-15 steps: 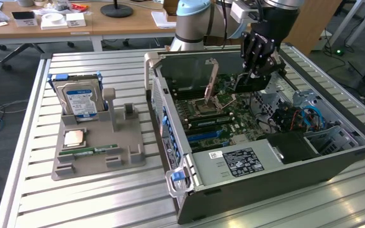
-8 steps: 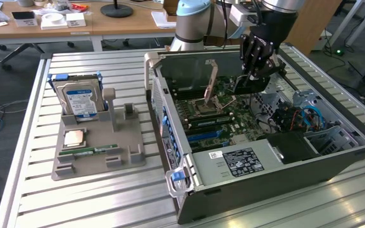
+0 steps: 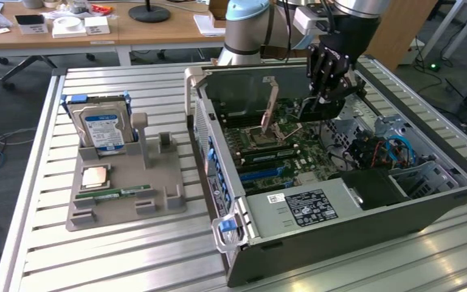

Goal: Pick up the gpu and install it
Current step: 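Insert the gpu into the slot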

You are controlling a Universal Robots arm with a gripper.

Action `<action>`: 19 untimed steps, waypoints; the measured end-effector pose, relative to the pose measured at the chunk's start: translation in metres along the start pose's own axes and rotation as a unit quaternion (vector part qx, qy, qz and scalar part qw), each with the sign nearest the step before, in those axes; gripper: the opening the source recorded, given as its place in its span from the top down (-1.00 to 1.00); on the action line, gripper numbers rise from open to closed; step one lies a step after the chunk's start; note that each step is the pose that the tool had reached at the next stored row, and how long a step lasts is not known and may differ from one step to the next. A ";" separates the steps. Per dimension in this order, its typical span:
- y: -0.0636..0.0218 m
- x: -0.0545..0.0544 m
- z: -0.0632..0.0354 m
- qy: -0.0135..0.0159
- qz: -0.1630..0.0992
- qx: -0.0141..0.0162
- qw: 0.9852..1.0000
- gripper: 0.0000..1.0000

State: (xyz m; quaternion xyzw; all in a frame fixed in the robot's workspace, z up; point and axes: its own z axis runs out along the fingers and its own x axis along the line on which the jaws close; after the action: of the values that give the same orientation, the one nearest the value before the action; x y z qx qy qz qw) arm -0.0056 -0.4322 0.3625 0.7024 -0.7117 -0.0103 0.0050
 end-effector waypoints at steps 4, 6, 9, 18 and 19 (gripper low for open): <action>0.0000 0.000 0.0000 0.000 0.000 0.000 1.000 0.48; 0.0000 0.000 0.0001 0.000 0.000 0.000 1.000 0.48; 0.0000 0.000 0.0016 0.000 0.000 0.000 1.000 0.48; 0.0001 0.000 0.0029 0.000 0.000 0.000 1.000 0.48; 0.0000 0.000 0.0030 0.000 0.000 0.000 1.000 0.48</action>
State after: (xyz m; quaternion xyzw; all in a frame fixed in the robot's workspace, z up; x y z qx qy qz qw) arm -0.0057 -0.4322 0.3595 0.7024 -0.7117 -0.0103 0.0050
